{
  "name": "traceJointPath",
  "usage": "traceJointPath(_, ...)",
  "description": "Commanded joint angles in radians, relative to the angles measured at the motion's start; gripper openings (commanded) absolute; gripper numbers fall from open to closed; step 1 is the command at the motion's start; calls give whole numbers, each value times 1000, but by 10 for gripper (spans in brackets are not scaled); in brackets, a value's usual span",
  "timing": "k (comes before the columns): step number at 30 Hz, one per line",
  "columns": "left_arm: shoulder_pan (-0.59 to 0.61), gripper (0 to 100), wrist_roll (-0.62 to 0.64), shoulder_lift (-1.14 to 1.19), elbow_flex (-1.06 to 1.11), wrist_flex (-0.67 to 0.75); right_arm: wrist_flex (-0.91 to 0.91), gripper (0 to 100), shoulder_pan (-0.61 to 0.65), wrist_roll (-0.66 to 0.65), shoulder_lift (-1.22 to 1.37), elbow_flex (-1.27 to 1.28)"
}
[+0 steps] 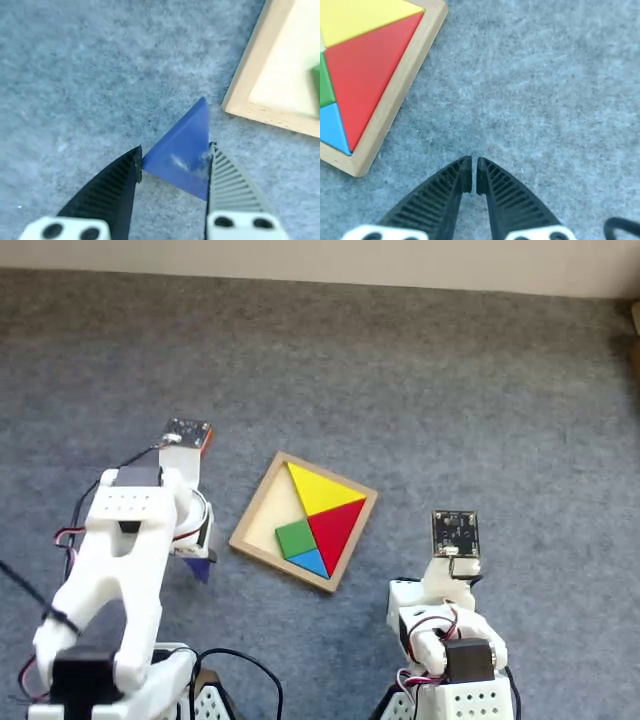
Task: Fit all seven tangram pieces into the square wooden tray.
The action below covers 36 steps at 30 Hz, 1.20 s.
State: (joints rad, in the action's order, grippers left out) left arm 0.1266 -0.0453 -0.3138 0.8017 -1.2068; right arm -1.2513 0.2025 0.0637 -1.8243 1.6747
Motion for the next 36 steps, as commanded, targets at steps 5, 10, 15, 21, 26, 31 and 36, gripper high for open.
traceJointPath(5,-97,77,11,-120,-35,-26,-7,34,-12,6,-22,136)
traceJointPath(10,-177,77,121,-119,-87,-26,-7,34,-12,6,-22,136)
traceJointPath(15,-236,77,244,-117,-130,-26,-7,34,-13,6,-22,136)
traceJointPath(21,-265,77,318,-117,-128,28,-7,34,-15,6,-22,136)
traceJointPath(26,-298,77,345,-110,-125,52,-7,34,-15,6,-22,136)
traceJointPath(31,-384,77,347,35,-131,107,-7,34,-15,6,-22,136)
traceJointPath(36,-383,78,388,171,-197,100,-7,34,-13,6,-22,136)
